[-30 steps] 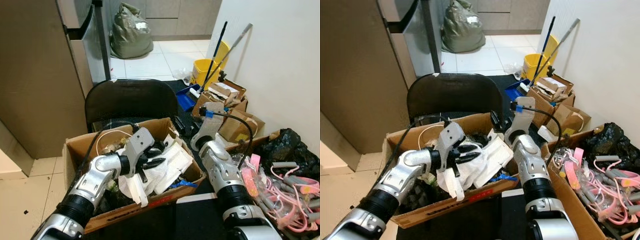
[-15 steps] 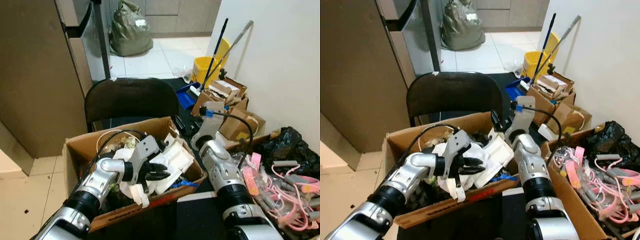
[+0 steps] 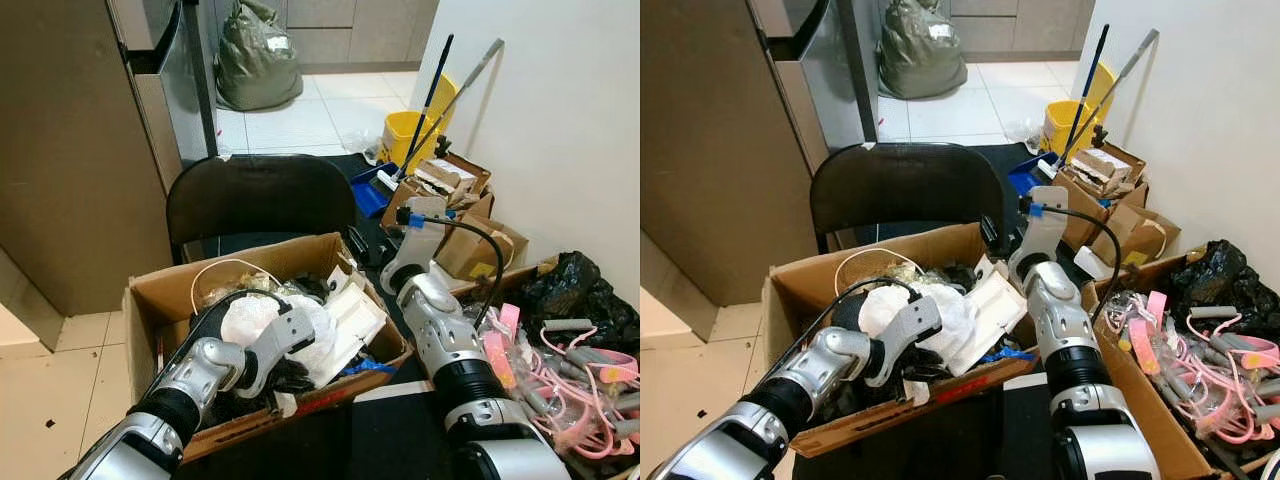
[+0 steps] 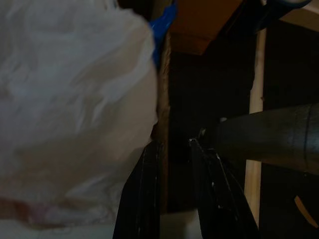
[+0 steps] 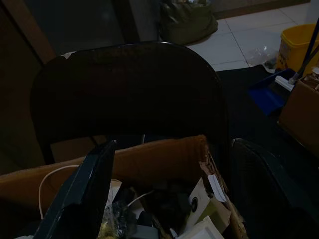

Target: Picking trash to rubbish bin

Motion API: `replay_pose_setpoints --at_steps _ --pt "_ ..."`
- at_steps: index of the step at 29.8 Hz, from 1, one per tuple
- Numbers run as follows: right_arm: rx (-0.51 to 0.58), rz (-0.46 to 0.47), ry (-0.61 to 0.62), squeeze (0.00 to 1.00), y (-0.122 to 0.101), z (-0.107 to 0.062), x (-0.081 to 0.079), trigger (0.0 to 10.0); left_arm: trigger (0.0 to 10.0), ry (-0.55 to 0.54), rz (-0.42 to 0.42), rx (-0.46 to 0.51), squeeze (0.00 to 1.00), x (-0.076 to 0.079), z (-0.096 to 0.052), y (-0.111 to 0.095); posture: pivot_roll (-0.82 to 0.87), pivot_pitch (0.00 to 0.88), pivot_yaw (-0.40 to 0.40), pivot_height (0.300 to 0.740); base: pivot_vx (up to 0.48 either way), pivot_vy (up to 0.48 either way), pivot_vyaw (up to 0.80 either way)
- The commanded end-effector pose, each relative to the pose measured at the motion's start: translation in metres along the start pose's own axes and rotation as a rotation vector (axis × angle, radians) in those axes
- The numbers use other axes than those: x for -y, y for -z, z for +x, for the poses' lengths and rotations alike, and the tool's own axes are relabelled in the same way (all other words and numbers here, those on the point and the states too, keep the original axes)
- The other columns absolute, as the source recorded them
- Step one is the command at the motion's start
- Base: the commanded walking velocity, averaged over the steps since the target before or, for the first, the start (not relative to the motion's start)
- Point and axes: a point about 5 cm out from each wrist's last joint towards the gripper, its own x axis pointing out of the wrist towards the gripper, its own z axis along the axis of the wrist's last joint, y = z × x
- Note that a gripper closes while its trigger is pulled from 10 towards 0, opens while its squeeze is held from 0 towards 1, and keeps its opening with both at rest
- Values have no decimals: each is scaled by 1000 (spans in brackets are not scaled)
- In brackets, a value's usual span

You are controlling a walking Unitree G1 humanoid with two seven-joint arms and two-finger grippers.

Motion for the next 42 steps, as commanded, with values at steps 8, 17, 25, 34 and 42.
replay_pose_setpoints --at_steps 8,17,25,34,42 --pt "13 5 8 0 -3 2 2 10000 10000 -356 145 -172 39 -24 -15 27 -61 143 -36 740 0 0 0" --pt "17 6 8 0 -3 2 2 10000 10000 -623 188 -302 39 -48 -46 46 -53 141 -36 740 0 0 0" --pt "20 6 7 0 -3 2 2 10000 10000 -759 153 -459 35 -53 -68 75 -51 139 -34 740 0 0 0" --pt "22 8 1 0 -2 2 1 10000 10000 -964 48 -601 27 -63 -110 102 -47 121 -30 740 0 0 0" --pt "26 10 -11 0 -3 3 -2 10000 10000 -1181 -23 -585 4 -84 -156 97 -45 114 -29 740 0 0 0"
